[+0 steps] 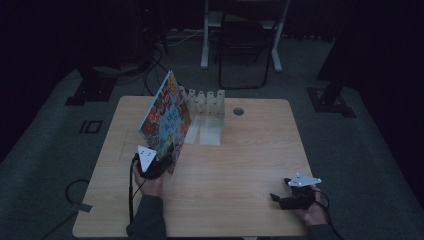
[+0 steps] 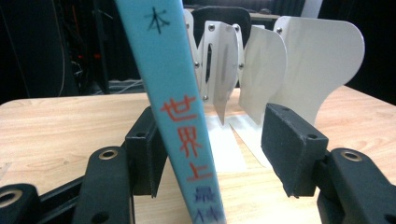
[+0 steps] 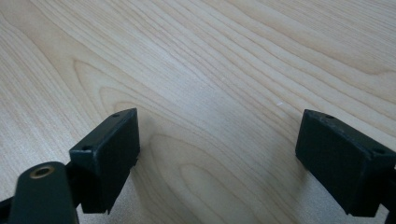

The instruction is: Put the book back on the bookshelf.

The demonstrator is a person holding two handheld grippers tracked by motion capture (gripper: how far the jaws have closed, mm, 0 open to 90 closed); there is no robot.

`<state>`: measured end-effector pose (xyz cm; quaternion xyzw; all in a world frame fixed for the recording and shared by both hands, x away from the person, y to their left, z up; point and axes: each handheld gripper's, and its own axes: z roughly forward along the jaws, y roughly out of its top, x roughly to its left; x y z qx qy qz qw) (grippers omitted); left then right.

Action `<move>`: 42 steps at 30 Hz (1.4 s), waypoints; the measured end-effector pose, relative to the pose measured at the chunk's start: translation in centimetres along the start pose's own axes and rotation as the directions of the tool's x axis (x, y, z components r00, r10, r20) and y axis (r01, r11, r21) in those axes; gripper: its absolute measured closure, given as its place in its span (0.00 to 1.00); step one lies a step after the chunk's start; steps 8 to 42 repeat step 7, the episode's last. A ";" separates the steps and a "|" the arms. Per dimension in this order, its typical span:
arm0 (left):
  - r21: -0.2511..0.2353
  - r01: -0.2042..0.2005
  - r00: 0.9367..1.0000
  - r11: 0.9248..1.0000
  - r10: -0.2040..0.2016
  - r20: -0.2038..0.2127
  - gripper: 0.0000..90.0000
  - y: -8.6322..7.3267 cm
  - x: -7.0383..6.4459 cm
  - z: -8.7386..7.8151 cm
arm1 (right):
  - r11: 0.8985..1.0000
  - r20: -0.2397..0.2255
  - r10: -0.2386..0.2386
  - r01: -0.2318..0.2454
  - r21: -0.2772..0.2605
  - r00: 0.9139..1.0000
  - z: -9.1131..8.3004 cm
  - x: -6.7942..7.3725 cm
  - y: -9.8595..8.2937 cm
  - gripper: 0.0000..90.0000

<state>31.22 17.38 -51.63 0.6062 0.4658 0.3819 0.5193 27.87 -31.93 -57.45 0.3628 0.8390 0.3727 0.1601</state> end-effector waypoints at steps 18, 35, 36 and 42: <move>0.009 -0.005 1.000 1.000 0.005 0.029 0.44 0.1 -0.1 -1.0 | 1.000 -0.001 0.000 0.000 0.000 1.000 0.0 0.0 0.0 0.15; 0.009 -0.005 1.000 1.000 0.005 0.029 0.44 0.1 -0.1 -1.0 | 1.000 -0.001 0.000 0.000 0.000 1.000 0.0 0.0 0.0 0.15; 0.009 -0.005 1.000 1.000 0.005 0.029 0.44 0.1 -0.1 -1.0 | 1.000 -0.001 0.000 0.000 0.000 1.000 0.0 0.0 0.0 0.15; 0.009 -0.005 1.000 1.000 0.005 0.029 0.44 0.1 -0.1 -1.0 | 1.000 -0.001 0.000 0.000 0.000 1.000 0.0 0.0 0.0 0.15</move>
